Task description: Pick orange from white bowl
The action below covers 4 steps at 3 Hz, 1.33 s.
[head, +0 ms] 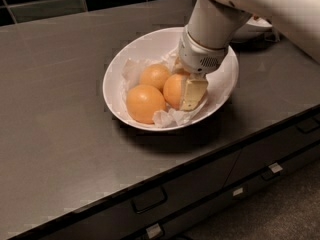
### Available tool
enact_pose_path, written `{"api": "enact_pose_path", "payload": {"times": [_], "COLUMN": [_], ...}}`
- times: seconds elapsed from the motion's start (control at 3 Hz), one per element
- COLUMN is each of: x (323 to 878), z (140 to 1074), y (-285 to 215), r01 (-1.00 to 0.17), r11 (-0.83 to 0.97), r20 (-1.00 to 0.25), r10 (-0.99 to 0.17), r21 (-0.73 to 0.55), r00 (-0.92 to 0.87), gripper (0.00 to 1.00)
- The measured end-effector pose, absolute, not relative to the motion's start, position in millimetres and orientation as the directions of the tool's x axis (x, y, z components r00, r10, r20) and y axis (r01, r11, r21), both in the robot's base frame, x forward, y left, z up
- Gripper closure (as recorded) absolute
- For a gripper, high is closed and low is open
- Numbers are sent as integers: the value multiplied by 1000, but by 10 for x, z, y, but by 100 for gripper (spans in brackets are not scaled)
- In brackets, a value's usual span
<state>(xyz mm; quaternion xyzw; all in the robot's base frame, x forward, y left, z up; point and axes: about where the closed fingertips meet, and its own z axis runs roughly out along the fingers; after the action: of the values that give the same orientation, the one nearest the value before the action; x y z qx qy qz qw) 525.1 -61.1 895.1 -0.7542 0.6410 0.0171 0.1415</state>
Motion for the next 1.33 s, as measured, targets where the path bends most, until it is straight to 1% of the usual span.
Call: {"api": "enact_pose_path", "payload": {"times": [0.67, 1.33], "x": [5236, 5158], "z": [9086, 9213], "y": [-577, -620], "r01": [-962, -936], "r11": [-144, -93], "r20": [-198, -252], "r10": [-961, -950], "r21": [-233, -338], "r00": [191, 186], "gripper": [100, 100]}}
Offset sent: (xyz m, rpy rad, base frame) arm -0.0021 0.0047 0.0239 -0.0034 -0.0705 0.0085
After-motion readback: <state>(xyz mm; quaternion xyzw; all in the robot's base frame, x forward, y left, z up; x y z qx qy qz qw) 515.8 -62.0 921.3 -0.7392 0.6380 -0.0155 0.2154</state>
